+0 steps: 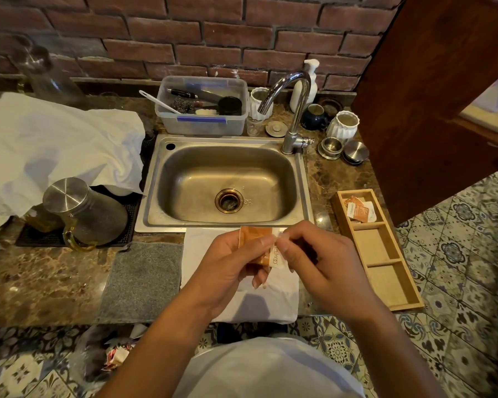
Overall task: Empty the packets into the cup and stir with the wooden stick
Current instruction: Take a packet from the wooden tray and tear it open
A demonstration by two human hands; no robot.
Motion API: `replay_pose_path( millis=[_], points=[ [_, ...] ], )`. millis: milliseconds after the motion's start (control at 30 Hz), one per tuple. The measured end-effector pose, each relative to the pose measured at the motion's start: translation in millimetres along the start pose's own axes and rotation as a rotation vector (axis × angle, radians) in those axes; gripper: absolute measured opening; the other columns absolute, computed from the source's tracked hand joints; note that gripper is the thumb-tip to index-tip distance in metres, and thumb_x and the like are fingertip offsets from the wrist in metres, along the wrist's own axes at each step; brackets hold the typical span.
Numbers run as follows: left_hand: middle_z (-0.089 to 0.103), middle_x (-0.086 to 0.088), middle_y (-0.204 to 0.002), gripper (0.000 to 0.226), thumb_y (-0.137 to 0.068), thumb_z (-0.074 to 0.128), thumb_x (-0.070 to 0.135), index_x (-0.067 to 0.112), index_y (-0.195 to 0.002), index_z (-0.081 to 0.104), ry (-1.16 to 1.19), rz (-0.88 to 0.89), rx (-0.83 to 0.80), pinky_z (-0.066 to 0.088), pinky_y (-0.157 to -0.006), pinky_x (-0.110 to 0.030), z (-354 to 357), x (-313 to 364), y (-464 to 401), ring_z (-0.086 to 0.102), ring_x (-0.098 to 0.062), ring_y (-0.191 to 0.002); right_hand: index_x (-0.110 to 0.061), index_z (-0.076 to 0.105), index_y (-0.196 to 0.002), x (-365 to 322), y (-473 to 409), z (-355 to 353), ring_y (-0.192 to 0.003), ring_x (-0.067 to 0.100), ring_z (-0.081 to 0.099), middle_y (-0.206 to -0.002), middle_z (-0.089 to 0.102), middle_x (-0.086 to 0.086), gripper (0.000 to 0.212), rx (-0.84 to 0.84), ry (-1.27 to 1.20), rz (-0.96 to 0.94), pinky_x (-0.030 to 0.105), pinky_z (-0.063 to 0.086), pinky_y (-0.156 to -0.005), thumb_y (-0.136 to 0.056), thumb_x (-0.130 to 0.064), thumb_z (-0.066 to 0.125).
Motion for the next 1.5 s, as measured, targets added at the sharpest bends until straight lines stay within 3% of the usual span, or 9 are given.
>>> replay_pose_path(
  millis=[233, 433, 833, 1000, 1067, 1167, 1267, 1367, 1500],
  points=[
    [0.061, -0.008, -0.063, 0.011, -0.084, 0.071, 0.022, 0.013, -0.080, 0.075, -0.047, 0.020, 0.050, 0.041, -0.046, -0.023, -8, -6, -2, 0.049, -0.015, -0.049, -0.024, 0.064, -0.091, 9, 2, 5, -0.065, 0.019, 0.063, -0.073, 0.067, -0.002, 0.019, -0.127, -0.137, 0.106, 0.033, 0.051, -0.056, -0.096, -0.042, 0.061],
    [0.063, -0.005, -0.064, 0.020, -0.078, 0.076, 0.038, 0.018, -0.082, 0.077, -0.155, 0.056, 0.060, 0.040, -0.047, -0.023, -11, -6, -3, 0.049, -0.017, -0.054, -0.019, 0.066, -0.092, 8, 3, 7, -0.066, 0.019, 0.065, -0.073, 0.068, -0.003, 0.025, -0.178, -0.182, 0.103, 0.040, 0.052, -0.059, -0.099, -0.041, 0.056],
    [0.063, -0.006, -0.057, 0.035, -0.084, 0.077, 0.029, -0.005, -0.092, 0.072, -0.163, 0.062, 0.114, 0.036, -0.044, -0.019, -10, -8, -3, 0.043, -0.014, -0.044, -0.027, 0.064, -0.093, 4, 4, 5, -0.070, 0.014, 0.064, -0.075, 0.064, -0.010, 0.012, -0.114, -0.115, -0.007, 0.029, 0.049, -0.060, -0.102, -0.027, 0.056],
    [0.067, -0.004, -0.058, 0.016, -0.092, 0.067, 0.018, 0.011, -0.081, 0.075, -0.165, 0.042, 0.117, 0.035, -0.044, -0.019, -5, -9, -4, 0.042, -0.010, -0.039, -0.018, 0.068, -0.096, 7, 7, 5, -0.072, 0.010, 0.060, -0.080, 0.061, -0.013, 0.012, -0.088, 0.007, -0.051, 0.028, 0.049, -0.062, -0.102, -0.020, 0.058],
    [0.066, -0.007, -0.059, 0.025, -0.094, 0.065, 0.018, 0.020, -0.071, 0.073, -0.169, 0.029, 0.133, 0.034, -0.045, -0.021, -5, -10, -5, 0.040, -0.012, -0.039, -0.019, 0.067, -0.100, 9, 8, 7, -0.074, 0.006, 0.059, -0.084, 0.059, -0.016, 0.010, -0.071, 0.059, -0.056, 0.025, 0.049, -0.063, -0.102, -0.020, 0.058],
    [0.066, -0.010, -0.059, 0.023, -0.096, 0.064, 0.019, 0.015, -0.073, 0.069, -0.173, 0.013, 0.143, 0.034, -0.046, -0.024, -5, -10, -5, 0.038, -0.013, -0.038, -0.025, 0.064, -0.106, 10, 9, 10, -0.077, -0.002, 0.056, -0.088, 0.054, -0.022, 0.012, -0.039, 0.130, -0.056, 0.016, 0.046, -0.067, -0.100, -0.016, 0.058],
    [0.065, -0.010, -0.057, 0.020, -0.097, 0.062, 0.018, 0.011, -0.079, 0.068, -0.195, 0.034, 0.150, 0.034, -0.045, -0.023, -5, -9, -6, 0.037, -0.012, -0.036, -0.026, 0.065, -0.104, 12, 9, 11, -0.076, 0.002, 0.060, -0.085, 0.057, -0.022, 0.008, -0.032, 0.117, -0.020, 0.021, 0.049, -0.065, -0.101, -0.023, 0.058],
    [0.063, -0.010, -0.055, 0.014, -0.097, 0.061, 0.013, 0.007, -0.089, 0.070, -0.193, 0.067, 0.155, 0.034, -0.043, -0.020, -6, -8, -5, 0.038, -0.011, -0.036, -0.022, 0.066, -0.096, 14, 9, 7, -0.069, 0.016, 0.064, -0.076, 0.065, -0.009, 0.020, -0.047, -0.054, 0.083, 0.035, 0.053, -0.060, -0.100, -0.039, 0.056],
    [0.063, -0.008, -0.054, 0.021, -0.095, 0.064, 0.018, -0.003, -0.094, 0.067, -0.187, 0.079, 0.139, 0.035, -0.043, -0.019, -8, -7, -5, 0.040, -0.012, -0.039, -0.024, 0.066, -0.094, 16, 7, 7, -0.068, 0.020, 0.065, -0.077, 0.068, -0.001, 0.025, -0.136, -0.167, 0.175, 0.038, 0.055, -0.060, -0.094, -0.048, 0.059]
  ],
)
Point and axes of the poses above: each hand's wrist, its own y-axis away from the middle knuckle, its own z-axis out of the palm, x = y × z, the point moved 6 cm from there along -y, towards the middle knuckle
